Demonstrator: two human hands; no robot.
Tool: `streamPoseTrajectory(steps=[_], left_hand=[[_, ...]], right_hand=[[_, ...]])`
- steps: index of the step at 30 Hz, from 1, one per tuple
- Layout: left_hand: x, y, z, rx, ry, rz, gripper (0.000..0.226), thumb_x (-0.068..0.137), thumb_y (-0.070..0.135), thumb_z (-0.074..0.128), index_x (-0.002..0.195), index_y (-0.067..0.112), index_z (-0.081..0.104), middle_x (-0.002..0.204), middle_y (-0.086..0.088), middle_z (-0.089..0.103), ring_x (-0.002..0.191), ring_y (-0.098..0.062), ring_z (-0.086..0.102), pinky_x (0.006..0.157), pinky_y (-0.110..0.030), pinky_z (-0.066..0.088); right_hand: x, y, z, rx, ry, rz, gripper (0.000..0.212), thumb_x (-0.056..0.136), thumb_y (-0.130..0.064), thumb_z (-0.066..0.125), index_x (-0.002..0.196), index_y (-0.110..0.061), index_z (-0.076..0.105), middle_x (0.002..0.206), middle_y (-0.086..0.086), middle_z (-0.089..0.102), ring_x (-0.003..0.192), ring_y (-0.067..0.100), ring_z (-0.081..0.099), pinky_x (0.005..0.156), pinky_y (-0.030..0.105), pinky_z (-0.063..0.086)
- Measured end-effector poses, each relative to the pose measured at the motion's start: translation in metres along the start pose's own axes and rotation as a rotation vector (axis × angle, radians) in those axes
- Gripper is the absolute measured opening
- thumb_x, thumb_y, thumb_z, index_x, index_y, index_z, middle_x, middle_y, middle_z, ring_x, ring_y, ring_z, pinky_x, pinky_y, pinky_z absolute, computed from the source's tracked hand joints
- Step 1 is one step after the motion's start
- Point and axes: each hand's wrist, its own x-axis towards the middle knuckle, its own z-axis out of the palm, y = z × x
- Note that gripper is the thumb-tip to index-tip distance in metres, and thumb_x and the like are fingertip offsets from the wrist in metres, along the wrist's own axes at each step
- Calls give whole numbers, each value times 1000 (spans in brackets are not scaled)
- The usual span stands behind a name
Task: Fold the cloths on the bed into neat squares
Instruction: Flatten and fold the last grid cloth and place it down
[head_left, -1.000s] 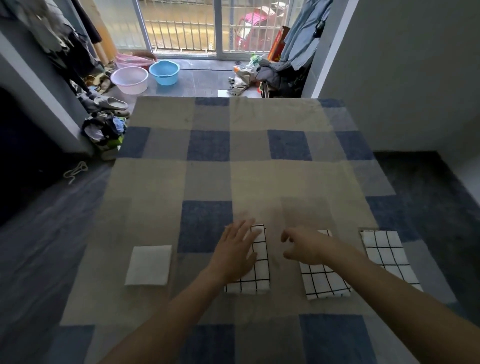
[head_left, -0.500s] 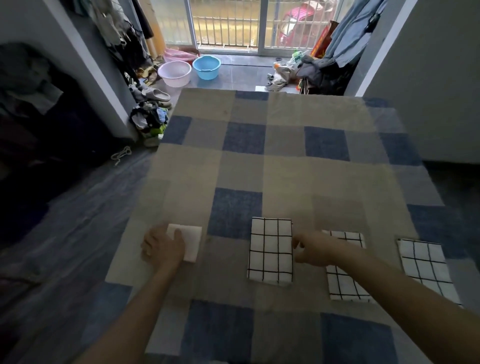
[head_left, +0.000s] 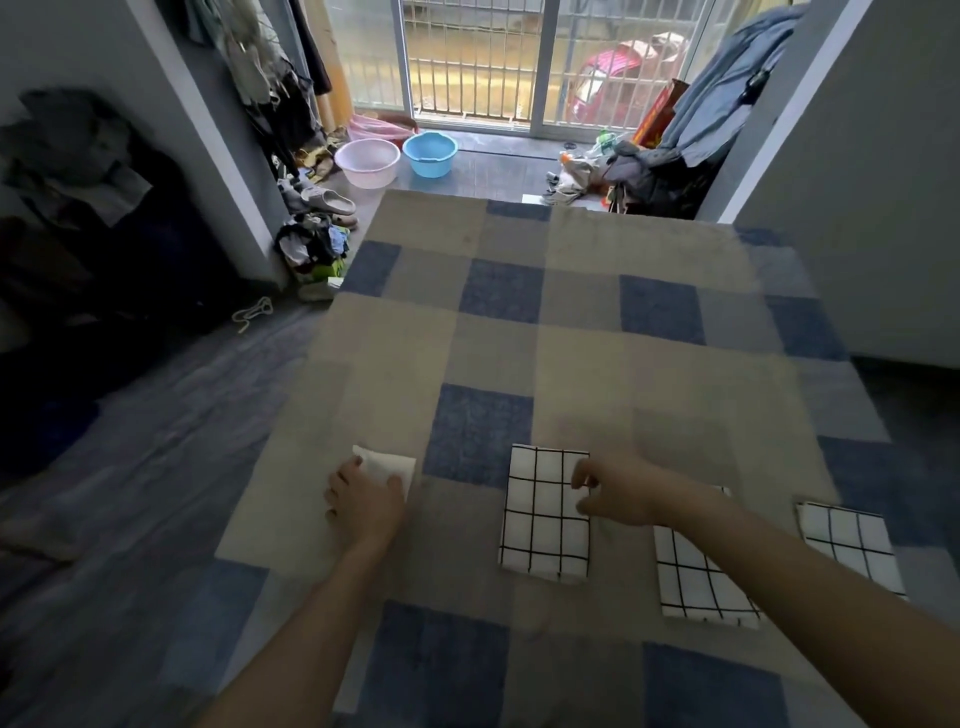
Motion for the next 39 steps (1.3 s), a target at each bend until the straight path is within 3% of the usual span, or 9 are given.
streamPoseTrajectory(steps=[3,6,12,16,20,23,28,34,39], left_hand=[[10,0,-11,-34,58,-30,59,79,26,71,128,8,45,131,-22,47,118,-41,44,96,-50,37],[27,-4,-22,214,81,380,62,73,13,66,132,22,49,135,-10,46,120,-36,44,99,-49,34],[59,11,-40,717,-294,828,25,80,28,61,105,24,62,128,1,54,119,-24,49,100,-33,28],[47,35,-52,460,-555,919,19,77,5,62,92,18,61,100,1,58,97,-21,56,75,-25,35],[41,62,-46,451,-811,894,26,88,-3,48,102,12,65,104,3,56,104,-17,52,90,-32,41],[42,76,-37,426,-784,930,36,87,1,45,80,35,54,90,14,50,101,-20,52,82,-30,37],[26,76,-7,576,-548,1002,40,86,3,49,120,23,56,127,4,49,119,-20,45,97,-33,36],[13,31,17,578,-294,1061,35,80,16,60,113,17,48,126,-14,51,115,-38,52,95,-46,41],[-1,8,23,599,-441,864,53,97,33,20,149,24,20,162,-3,0,148,-21,-8,118,-48,-2]], right_hand=[[-2,0,1,7,2,-6,39,89,-34,62,125,-19,56,128,6,55,114,22,53,97,35,45],[-2,-1,3,-6,-8,-8,40,89,-36,62,124,-19,56,127,6,55,113,22,53,96,33,46],[-2,-4,6,-2,-30,-22,40,90,-36,61,126,-19,55,128,5,55,113,22,53,95,31,45],[-3,1,8,30,-33,-13,40,89,-38,62,125,-20,56,127,5,56,111,21,55,94,33,47],[-5,2,10,33,-30,-12,41,91,-36,60,128,-19,55,128,5,54,114,22,52,96,35,46],[-8,3,10,43,-22,-3,41,91,-38,59,127,-20,55,127,4,54,113,21,52,94,33,45],[-19,12,13,130,-4,31,36,92,-32,58,124,-16,57,116,4,61,100,19,57,82,28,46],[-36,33,25,254,-5,70,33,93,-33,58,121,-18,58,120,2,57,103,16,56,89,32,51],[-44,40,44,297,-14,112,34,92,-34,59,123,-21,57,121,3,58,101,17,59,88,32,52]])
